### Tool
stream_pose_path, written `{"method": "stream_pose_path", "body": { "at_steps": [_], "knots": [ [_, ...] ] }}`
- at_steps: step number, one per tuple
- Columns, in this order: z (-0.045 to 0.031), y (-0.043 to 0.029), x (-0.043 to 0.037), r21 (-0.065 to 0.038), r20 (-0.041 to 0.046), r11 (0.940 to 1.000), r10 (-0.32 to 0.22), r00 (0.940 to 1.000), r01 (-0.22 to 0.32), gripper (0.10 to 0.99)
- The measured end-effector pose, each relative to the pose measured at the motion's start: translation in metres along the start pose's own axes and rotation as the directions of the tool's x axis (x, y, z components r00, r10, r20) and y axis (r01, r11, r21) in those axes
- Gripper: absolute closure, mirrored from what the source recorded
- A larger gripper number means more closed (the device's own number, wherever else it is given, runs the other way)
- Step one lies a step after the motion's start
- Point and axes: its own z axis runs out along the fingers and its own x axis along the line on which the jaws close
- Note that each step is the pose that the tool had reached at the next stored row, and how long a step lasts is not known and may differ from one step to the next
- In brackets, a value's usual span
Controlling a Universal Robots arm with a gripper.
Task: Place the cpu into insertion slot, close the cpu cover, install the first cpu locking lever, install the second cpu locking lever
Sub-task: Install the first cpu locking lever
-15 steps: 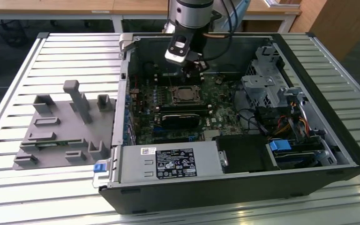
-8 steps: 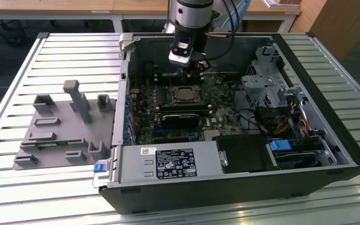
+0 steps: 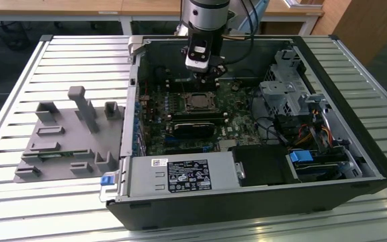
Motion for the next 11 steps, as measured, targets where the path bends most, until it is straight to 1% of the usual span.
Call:
{"method": "stream_pose_path", "body": {
  "at_steps": [5,11],
  "knots": [
    [0.0,0.0001,-0.0001,0.001,-0.0012,0.9989,-0.047,0.9989,0.047,0.98],
    [0.0,0.0003,-0.0003,0.001,-0.0025,0.9953,-0.097,0.9953,0.097,0.98]
  ]
}}
